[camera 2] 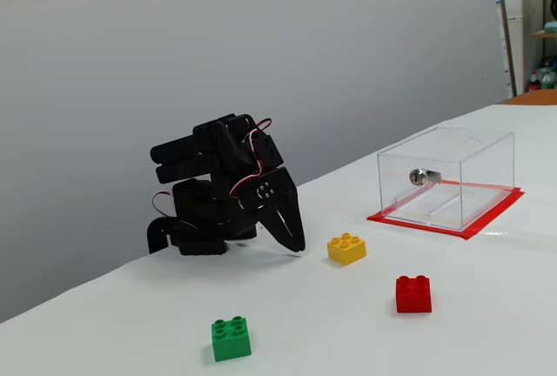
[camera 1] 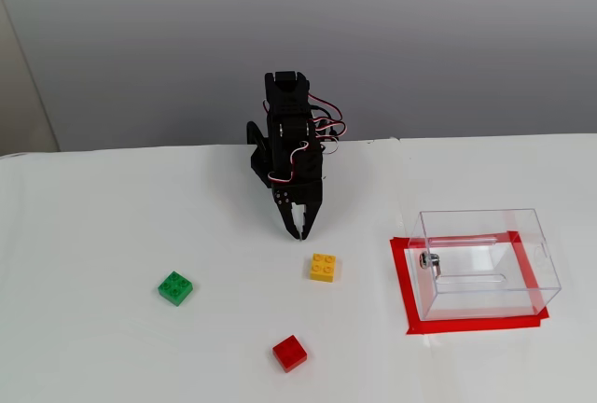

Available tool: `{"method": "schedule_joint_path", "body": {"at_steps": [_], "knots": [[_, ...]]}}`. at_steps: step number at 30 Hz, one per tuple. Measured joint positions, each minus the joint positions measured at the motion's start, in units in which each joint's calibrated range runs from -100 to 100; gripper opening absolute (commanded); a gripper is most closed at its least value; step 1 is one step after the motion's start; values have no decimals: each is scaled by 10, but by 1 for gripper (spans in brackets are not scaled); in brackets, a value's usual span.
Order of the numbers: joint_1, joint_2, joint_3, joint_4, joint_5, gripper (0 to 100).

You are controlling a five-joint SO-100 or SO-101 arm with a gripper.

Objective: Pick the green lego brick and place it into the transparent box

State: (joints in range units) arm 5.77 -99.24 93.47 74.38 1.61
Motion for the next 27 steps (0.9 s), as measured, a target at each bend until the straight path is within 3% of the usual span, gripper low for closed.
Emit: {"method": "schedule_joint_path", "body": {"at_steps": [17, 27], "knots": [[0, 0, 0, 0, -1, 2], [20, 0, -82, 0, -1, 2]]}}
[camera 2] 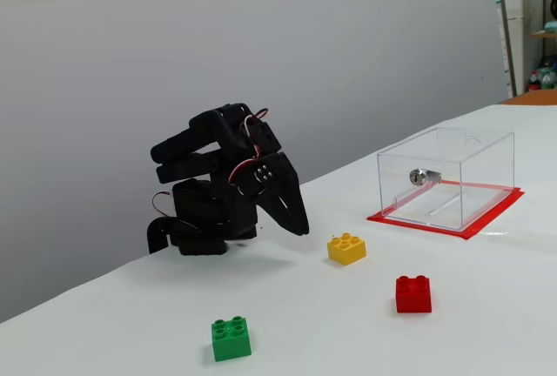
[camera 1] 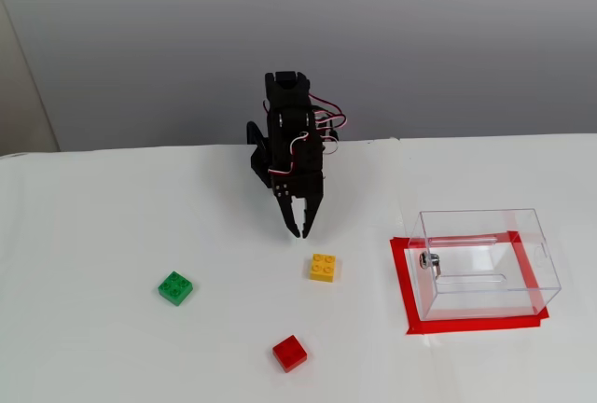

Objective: Pick the green lego brick and place it into the transparent box

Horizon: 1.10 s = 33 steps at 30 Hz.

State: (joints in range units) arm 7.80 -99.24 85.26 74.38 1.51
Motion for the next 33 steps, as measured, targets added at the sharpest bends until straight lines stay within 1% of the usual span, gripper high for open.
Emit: {"method": "schedule_joint_path", "body": {"at_steps": [5, 9, 21, 33], "knots": [[45, 1, -42, 0, 0, 2], [76, 41, -86, 0, 0, 2], [192, 311, -288, 0, 0, 2], [317, 543, -462, 0, -1, 2]]}}
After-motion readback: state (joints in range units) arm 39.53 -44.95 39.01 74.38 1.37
